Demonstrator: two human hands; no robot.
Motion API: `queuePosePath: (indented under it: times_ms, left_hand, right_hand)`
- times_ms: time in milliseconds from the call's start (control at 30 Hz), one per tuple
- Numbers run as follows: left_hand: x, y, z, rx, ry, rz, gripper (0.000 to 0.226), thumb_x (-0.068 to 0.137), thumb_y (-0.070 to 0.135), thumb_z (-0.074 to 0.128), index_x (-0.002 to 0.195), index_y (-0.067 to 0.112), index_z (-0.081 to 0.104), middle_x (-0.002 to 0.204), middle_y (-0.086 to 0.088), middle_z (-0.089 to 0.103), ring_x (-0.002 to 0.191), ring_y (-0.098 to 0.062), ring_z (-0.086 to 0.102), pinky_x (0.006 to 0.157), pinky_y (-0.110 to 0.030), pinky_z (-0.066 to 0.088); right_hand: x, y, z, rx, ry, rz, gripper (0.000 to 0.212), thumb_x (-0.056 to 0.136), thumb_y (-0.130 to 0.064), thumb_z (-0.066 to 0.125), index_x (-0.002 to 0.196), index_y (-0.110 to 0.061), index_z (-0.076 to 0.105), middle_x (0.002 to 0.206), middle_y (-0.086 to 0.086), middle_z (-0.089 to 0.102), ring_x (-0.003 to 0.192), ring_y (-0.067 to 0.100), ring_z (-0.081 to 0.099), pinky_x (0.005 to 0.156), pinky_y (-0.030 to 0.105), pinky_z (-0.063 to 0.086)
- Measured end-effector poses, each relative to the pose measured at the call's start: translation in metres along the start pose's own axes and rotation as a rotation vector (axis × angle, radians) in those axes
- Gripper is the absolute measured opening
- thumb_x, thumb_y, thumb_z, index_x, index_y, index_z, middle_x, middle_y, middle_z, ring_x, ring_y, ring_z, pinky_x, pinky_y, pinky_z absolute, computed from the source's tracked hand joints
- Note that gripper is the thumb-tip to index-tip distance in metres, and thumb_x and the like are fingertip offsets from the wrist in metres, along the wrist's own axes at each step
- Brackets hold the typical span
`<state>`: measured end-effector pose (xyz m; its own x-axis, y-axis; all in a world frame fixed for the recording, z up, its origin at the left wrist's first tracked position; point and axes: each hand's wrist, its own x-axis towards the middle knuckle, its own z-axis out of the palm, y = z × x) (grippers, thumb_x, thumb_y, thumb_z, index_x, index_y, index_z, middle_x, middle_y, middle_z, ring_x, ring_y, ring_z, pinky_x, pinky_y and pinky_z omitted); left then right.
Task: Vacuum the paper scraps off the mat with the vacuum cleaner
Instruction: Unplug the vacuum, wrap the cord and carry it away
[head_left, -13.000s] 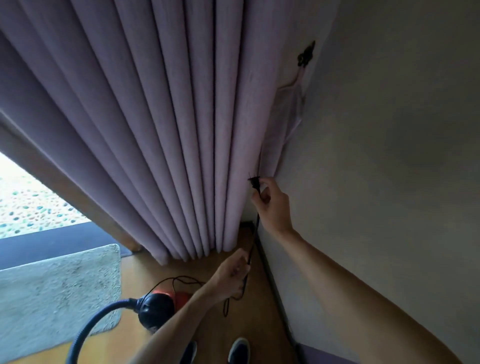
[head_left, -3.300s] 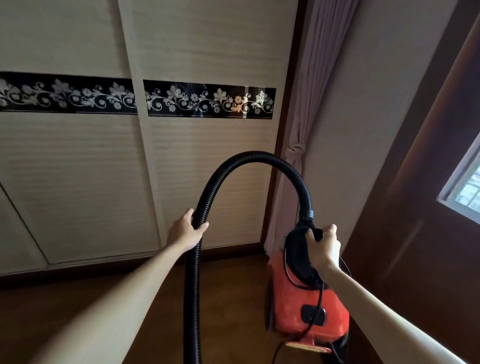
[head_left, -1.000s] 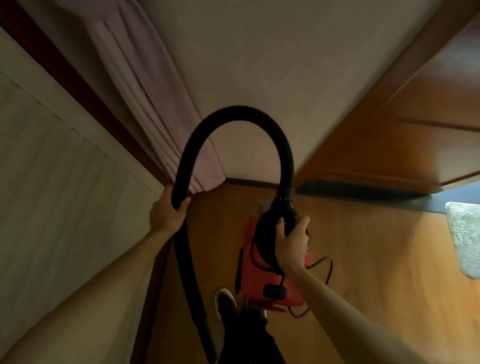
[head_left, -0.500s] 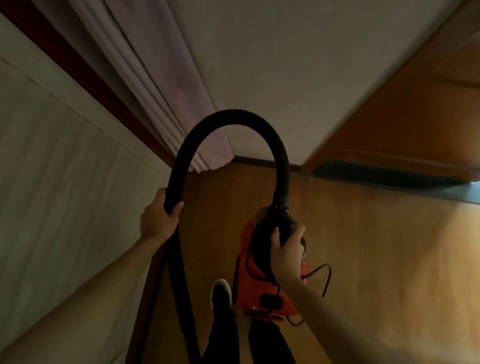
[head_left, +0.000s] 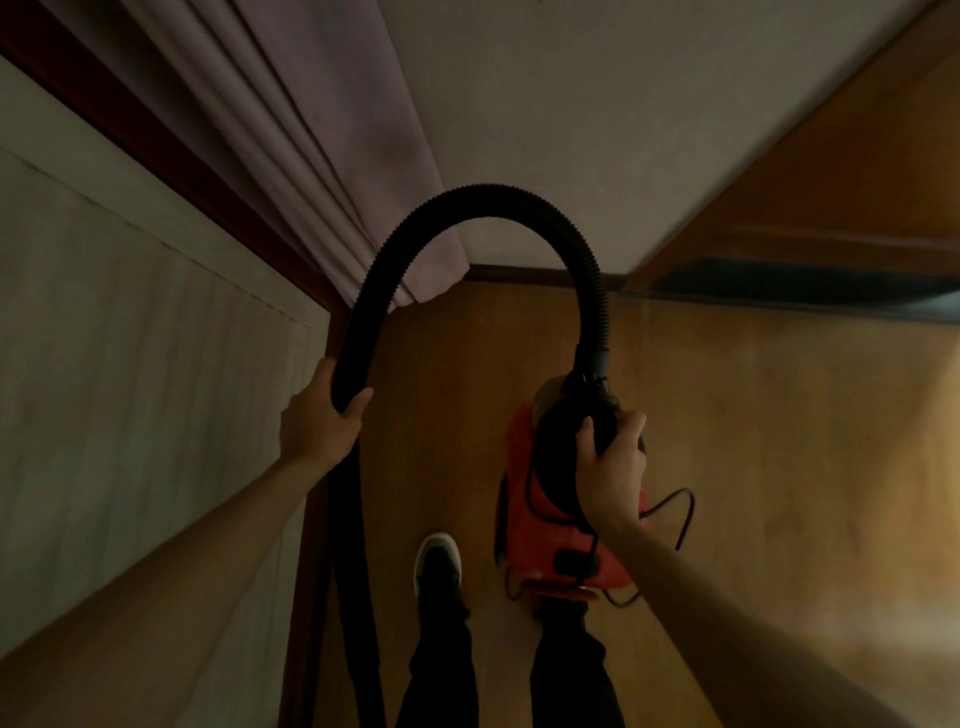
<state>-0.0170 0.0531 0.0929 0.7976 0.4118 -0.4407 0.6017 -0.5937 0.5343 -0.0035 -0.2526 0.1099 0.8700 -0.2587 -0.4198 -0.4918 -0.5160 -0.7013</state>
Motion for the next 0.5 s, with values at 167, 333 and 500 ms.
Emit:
queuePosePath:
  times_ms: [167,333,500]
  left_hand:
    - [0.028,-0.031,0.023,0.019,-0.022,0.009,0.043,0.096,0.04,0.06,0.131,0.018,0.048,0.114,-0.001,0.062,0.094,-0.024,0.062,0.077,-0.036,0.053]
    - [0.05,-0.044,0.064,-0.025,-0.012,-0.01,0.047,0.098,0.039,0.058,0.136,0.016,0.045,0.126,0.002,0.058,0.106,-0.019,0.058,0.087,-0.031,0.048]
    - [0.074,-0.053,0.102,-0.043,0.051,-0.011,0.04,0.099,0.035,0.058,0.132,0.016,0.047,0.113,0.006,0.054,0.096,-0.011,0.051,0.08,-0.027,0.043]
  right_hand:
    - [0.028,0.011,0.034,0.006,0.024,-0.015,0.018,0.102,-0.023,0.048,0.105,-0.009,0.037,0.076,-0.003,0.053,0.057,0.019,0.058,0.048,0.048,0.052]
    - [0.061,0.027,0.066,0.01,0.022,-0.05,0.017,0.103,-0.023,0.047,0.104,-0.013,0.033,0.078,-0.007,0.051,0.06,0.009,0.055,0.044,0.034,0.049]
    - [0.091,0.058,0.098,0.028,0.035,-0.042,0.021,0.103,-0.026,0.046,0.113,-0.009,0.037,0.083,-0.009,0.051,0.066,0.007,0.057,0.046,0.027,0.05]
